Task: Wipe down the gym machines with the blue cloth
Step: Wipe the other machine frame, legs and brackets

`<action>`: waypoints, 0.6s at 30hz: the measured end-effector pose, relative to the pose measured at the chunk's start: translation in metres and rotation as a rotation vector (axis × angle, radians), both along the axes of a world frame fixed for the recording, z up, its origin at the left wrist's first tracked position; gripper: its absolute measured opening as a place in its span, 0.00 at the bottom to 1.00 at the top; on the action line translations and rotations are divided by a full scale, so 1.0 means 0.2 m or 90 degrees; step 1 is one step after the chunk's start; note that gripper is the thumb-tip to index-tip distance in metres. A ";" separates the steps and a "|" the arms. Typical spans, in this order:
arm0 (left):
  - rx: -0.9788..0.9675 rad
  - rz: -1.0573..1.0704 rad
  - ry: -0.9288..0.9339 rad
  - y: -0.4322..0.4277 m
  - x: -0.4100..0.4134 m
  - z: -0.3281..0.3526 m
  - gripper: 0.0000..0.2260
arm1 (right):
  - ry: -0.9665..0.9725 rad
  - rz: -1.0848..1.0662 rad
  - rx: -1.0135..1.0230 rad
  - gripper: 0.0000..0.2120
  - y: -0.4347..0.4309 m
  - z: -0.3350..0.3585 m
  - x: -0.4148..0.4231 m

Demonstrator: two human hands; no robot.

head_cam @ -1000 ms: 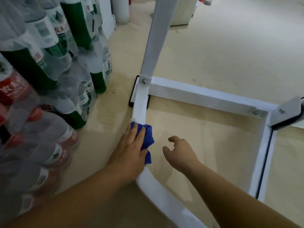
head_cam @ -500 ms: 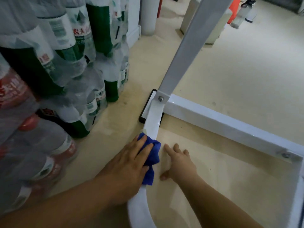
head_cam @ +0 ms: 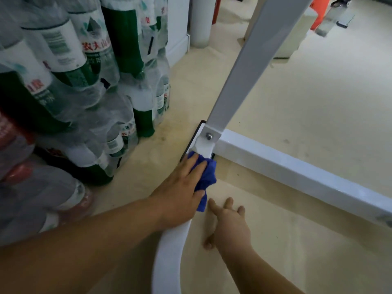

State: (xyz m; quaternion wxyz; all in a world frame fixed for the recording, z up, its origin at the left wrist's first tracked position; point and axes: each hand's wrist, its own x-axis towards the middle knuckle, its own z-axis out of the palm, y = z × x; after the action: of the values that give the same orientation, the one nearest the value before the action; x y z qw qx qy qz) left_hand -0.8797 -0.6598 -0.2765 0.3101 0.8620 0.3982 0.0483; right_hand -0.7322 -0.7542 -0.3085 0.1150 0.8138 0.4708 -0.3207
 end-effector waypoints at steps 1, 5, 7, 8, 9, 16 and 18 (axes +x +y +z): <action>-0.014 0.001 -0.006 -0.04 -0.03 0.00 0.31 | 0.001 -0.007 0.003 0.58 0.00 0.00 0.00; -0.017 0.011 -0.019 0.07 0.02 0.01 0.33 | 0.000 0.001 0.001 0.58 0.01 0.00 0.02; -0.016 0.043 -0.022 0.17 0.12 0.02 0.34 | 0.003 0.002 -0.005 0.58 0.01 -0.01 0.02; -0.018 0.062 -0.020 0.21 0.16 0.03 0.34 | 0.006 0.000 -0.004 0.58 0.01 -0.01 0.01; -0.022 0.078 -0.017 0.23 0.19 0.03 0.34 | 0.008 -0.003 -0.002 0.58 0.02 0.00 0.01; -0.083 0.157 -0.070 -0.20 -0.07 0.04 0.37 | 0.000 0.005 -0.004 0.58 0.01 0.00 0.01; -0.045 0.160 -0.010 -0.26 -0.10 0.04 0.38 | -0.001 0.013 -0.004 0.57 0.02 0.00 0.01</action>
State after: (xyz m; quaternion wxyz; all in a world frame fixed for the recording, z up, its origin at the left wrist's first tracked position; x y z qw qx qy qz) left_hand -0.8990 -0.7125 -0.2680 0.3345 0.7937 0.5018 0.0795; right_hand -0.7296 -0.7512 -0.3084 0.1214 0.8088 0.4779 -0.3206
